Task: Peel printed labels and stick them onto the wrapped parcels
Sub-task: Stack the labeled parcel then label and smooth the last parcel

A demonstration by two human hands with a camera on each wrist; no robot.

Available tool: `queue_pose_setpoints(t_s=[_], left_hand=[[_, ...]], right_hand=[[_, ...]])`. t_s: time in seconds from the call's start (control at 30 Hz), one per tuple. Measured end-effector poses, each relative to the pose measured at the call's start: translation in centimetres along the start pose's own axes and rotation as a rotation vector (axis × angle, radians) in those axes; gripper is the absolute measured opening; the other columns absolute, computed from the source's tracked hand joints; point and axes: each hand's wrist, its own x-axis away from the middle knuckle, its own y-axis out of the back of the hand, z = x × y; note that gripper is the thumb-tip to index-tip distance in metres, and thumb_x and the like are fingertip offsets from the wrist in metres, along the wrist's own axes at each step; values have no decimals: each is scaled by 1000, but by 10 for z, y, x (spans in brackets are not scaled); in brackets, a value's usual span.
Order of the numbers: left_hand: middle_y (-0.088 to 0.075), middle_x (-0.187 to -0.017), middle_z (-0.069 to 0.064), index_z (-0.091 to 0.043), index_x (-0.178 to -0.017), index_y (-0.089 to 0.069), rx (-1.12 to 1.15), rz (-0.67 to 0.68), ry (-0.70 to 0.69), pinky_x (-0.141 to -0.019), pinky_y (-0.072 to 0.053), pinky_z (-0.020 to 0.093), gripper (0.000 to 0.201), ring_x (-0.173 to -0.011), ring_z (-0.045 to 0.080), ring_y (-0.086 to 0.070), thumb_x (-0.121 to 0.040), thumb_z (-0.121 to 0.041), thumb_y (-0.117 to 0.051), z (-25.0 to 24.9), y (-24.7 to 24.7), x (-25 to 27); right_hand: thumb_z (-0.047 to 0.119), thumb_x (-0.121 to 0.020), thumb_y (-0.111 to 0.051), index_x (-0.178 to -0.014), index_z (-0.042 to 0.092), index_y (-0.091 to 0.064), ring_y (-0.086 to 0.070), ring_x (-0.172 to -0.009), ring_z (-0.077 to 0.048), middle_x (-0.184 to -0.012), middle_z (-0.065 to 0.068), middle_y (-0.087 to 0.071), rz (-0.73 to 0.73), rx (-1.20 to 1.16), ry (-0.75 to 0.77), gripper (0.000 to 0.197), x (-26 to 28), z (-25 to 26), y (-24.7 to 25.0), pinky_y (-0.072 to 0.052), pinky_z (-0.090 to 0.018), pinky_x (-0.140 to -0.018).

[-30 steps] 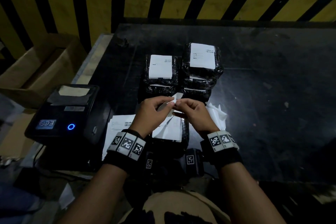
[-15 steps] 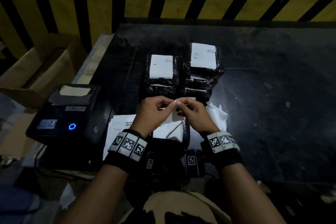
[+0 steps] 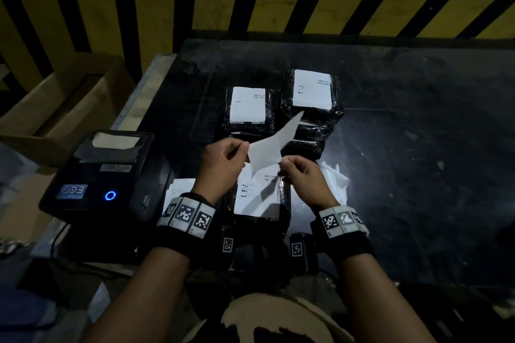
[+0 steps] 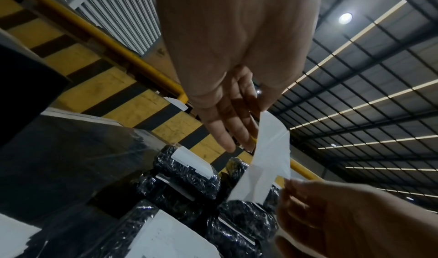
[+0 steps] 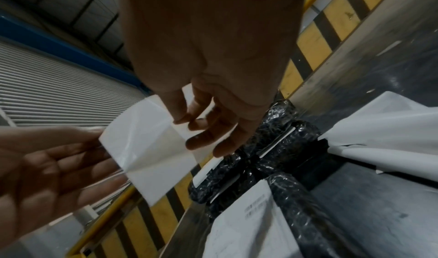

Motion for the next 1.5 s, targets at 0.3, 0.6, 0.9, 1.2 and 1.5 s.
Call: queue_pose_setpoints(t_s=[0.3,0.6,0.9,1.2,1.5], left_hand=[[-73,-86,1,-19,-85,-68,-3,102,-38,-80,-58,44,12,-85,18,-70,-93,-18,-59,-1,-7,7],[-69,-84,7,-28,-73,-57,-61,-32,27,-75,-57,53,20,-80,27,-69,-93,-28,-53,9,4,-6],[-67,-82,11,-10,-80,-59,-128,-105,-14,-77,-56,46,19,-84,31,-65,-95,-20,-54,7,5,-15],[-61,-68,6,-12,-85,-57,-173,-198,-41,-57,-45,19,16,-59,11,-57,-97,-18,-50,6,15,-23],[-62,-70,-1,-20,-90,-62,-155,-133,-73,-63,-49,32,13,-64,18,-60,-95,-26,-53,10,6,-18]], right_hand=[[19,-96,-57,-90,16,-68,-63,-76,-10,-82,-2,-69,-17,-33,86,13,3,9,-25,-53,-28,-71],[17,-94,-61,-78,17,-68,-60,-67,-14,-69,-1,-66,-208,49,-27,18,-10,-19,34,-53,-37,-74],[22,-91,-64,-73,14,-70,-62,-79,-24,-83,-15,-68,-424,49,-193,20,-19,-44,106,-54,-47,-84],[26,-89,-61,-58,14,-60,-53,-63,-20,-57,-7,-55,-713,195,-225,33,-28,-47,156,-52,-44,-72],[25,-95,-52,-98,5,-70,-64,-92,-33,-98,-14,-71,-670,593,-158,27,-15,-34,125,-42,-29,-73]])
